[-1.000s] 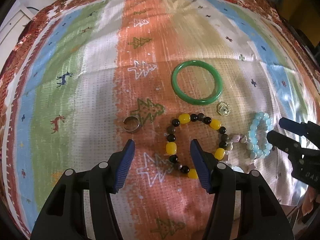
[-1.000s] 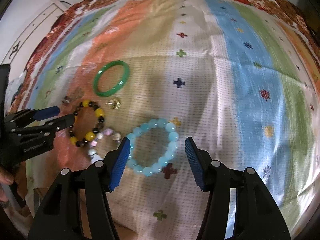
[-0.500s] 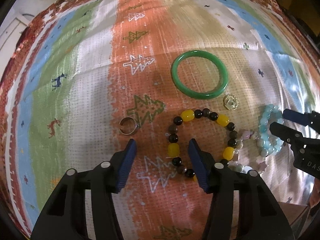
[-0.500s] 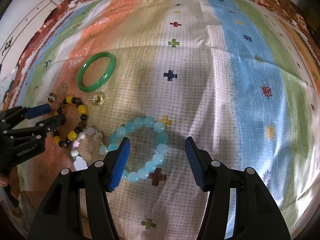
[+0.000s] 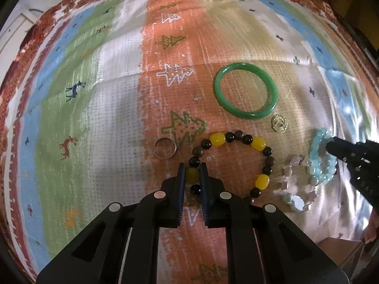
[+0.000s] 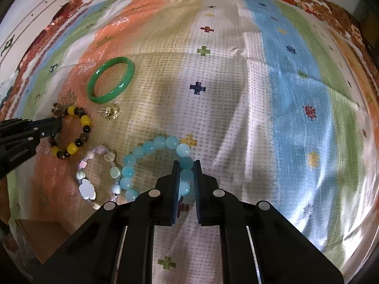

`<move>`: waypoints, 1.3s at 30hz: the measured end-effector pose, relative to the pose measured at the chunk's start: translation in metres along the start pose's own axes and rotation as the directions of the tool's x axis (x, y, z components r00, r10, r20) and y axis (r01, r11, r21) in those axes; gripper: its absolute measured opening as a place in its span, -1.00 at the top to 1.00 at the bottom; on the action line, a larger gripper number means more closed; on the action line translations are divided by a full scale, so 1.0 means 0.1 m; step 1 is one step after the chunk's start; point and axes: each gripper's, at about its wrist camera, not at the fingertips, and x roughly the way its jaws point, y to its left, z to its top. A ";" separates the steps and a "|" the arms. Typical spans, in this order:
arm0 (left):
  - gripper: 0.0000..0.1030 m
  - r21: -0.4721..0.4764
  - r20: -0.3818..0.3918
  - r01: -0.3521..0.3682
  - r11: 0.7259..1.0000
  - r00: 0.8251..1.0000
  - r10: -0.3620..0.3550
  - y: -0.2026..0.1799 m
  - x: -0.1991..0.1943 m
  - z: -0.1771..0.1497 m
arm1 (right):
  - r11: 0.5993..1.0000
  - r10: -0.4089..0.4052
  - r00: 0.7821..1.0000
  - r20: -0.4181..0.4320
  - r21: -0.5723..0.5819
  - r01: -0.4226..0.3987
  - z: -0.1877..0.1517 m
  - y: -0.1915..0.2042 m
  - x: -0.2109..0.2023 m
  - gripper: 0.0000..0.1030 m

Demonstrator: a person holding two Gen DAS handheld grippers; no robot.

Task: Organize jewelry
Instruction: 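Close left tool on yellow-black bracelet while right tool grasps light blue bracelet, then carry yellow-black bracelet in left tool while right tool carries light blue bracelet to tin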

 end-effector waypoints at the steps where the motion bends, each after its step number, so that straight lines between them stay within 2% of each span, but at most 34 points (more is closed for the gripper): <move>1: 0.78 -0.007 0.008 0.005 1.000 1.000 -0.005 0.02 -0.03 0.01 | 1.000 0.006 1.000 0.006 0.005 -0.006 0.00 -0.01 -0.02 0.77; 11: 0.78 -0.066 0.110 0.104 0.992 0.989 -0.096 0.13 -0.48 -0.01 | 0.999 0.032 0.993 0.116 -0.019 -0.030 -0.04 0.09 -0.45 0.77; 21: 0.78 -0.059 0.166 0.127 0.990 0.979 -0.116 0.06 -0.69 -0.07 | 0.997 0.071 0.984 0.165 -0.037 -0.066 -0.11 0.21 -0.66 0.77; 25: 0.78 -0.041 0.191 0.131 0.991 0.974 -0.121 0.02 -0.81 -0.13 | 0.998 0.063 0.981 0.186 -0.038 -0.057 -0.16 0.21 -0.76 0.77; 30: 0.78 -0.042 0.240 0.138 0.989 0.963 -0.124 0.00 -1.00 -0.21 | 0.998 0.068 0.976 0.205 -0.031 -0.063 -0.22 0.21 -0.87 0.77; 39: 0.78 -0.030 0.266 0.167 0.986 0.952 -0.153 -0.04 -1.20 -0.36 | 0.996 0.084 0.967 0.239 -0.046 -0.075 -0.35 0.24 -1.05 0.77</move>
